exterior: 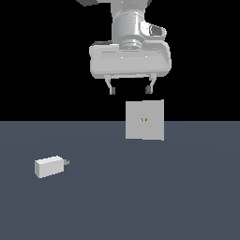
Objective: Plug the charger into the wall socket.
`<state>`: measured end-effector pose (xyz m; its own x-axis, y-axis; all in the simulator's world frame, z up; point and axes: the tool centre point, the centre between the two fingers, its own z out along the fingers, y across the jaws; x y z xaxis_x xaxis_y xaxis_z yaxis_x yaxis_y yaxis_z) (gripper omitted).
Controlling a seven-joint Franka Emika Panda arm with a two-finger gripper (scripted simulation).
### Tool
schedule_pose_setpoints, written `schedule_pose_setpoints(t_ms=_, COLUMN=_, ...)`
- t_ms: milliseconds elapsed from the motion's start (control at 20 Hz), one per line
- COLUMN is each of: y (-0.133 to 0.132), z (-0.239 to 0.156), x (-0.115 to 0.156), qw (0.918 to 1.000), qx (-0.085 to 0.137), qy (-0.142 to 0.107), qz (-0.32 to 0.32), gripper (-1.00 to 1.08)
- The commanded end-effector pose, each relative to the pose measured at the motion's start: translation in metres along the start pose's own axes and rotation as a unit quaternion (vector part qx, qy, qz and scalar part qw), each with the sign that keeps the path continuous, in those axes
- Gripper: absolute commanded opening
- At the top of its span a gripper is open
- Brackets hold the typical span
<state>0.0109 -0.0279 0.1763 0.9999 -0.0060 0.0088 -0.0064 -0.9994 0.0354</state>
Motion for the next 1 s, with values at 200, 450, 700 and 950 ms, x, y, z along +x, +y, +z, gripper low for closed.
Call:
schedule_pose_setpoints(t_ms=200, y=-0.001, z=0.001, x=-0.002, qw=1.0000, qx=0.000, qy=0.001, qz=0.004, gripper=1.00)
schedule_pose_setpoints(t_ms=450, y=-0.006, z=0.004, x=-0.008, qw=0.9998, qx=-0.002, qy=0.007, qz=0.019, gripper=1.00)
schedule_pose_setpoints(t_ms=700, y=-0.016, z=0.010, x=-0.019, qw=0.9989, qx=-0.004, qy=0.016, qz=0.044, gripper=1.00)
schedule_pose_setpoints(t_ms=950, y=-0.029, z=0.019, x=-0.031, qw=0.9965, qx=-0.007, qy=0.029, qz=0.078, gripper=1.00)
